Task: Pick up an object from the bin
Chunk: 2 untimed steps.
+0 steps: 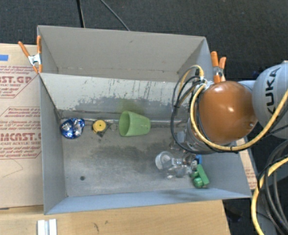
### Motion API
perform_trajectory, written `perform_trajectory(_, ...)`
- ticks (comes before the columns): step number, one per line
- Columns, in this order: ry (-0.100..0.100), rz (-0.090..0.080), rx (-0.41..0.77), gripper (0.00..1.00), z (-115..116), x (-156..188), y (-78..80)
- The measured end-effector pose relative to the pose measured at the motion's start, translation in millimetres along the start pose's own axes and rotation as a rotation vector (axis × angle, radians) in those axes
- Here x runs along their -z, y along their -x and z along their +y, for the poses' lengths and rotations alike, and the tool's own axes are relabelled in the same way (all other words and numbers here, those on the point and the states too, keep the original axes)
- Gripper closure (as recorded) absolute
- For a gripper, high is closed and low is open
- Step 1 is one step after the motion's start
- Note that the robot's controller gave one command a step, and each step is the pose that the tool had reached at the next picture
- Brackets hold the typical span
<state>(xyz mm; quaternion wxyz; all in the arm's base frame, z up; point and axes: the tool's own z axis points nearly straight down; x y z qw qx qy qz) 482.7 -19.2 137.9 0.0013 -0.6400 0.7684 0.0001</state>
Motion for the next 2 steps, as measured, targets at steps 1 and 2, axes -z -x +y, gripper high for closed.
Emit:
perform_trajectory(1, 0.001, 0.0, -0.001, 1.0, 0, 13, 1.3)
perform_trajectory(2, -0.003, 0.0, -0.003, 1.0, -1, 62, 2.9)
